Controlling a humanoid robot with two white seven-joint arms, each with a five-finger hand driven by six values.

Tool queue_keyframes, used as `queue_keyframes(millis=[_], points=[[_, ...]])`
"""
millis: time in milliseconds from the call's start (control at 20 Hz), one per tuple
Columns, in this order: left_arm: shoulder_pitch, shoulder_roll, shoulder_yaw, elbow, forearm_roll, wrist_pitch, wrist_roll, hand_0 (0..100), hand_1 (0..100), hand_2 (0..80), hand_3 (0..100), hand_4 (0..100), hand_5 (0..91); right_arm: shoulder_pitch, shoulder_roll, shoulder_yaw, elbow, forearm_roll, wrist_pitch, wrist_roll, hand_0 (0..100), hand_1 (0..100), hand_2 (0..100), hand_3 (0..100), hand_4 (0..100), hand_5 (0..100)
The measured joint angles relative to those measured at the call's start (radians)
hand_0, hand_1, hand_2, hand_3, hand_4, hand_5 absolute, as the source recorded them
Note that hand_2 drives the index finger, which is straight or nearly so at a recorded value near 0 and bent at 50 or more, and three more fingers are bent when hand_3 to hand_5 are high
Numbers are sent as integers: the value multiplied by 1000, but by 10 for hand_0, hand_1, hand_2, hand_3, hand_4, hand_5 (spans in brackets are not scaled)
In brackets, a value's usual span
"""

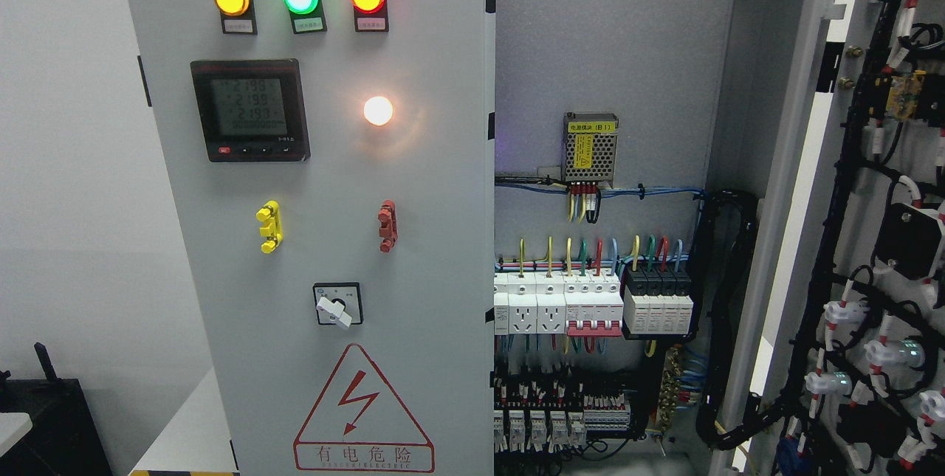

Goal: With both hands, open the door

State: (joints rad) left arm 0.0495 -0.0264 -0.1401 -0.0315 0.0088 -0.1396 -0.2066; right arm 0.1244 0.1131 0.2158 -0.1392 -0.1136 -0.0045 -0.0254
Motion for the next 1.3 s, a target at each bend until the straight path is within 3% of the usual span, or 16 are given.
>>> queue_keyframes(millis=[401, 1302], points=[[0, -11, 64, 16, -7, 6, 48, 0, 0, 0, 0, 33, 0, 131, -52, 0, -203, -3, -2, 0, 0, 0, 0, 0, 0, 0], [-1, -20, 157, 28, 0, -7, 51, 0, 0, 0, 0, 33, 0, 463, -141, 13, -825, -8, -20, -6, 0, 0, 0, 0, 0, 0]])
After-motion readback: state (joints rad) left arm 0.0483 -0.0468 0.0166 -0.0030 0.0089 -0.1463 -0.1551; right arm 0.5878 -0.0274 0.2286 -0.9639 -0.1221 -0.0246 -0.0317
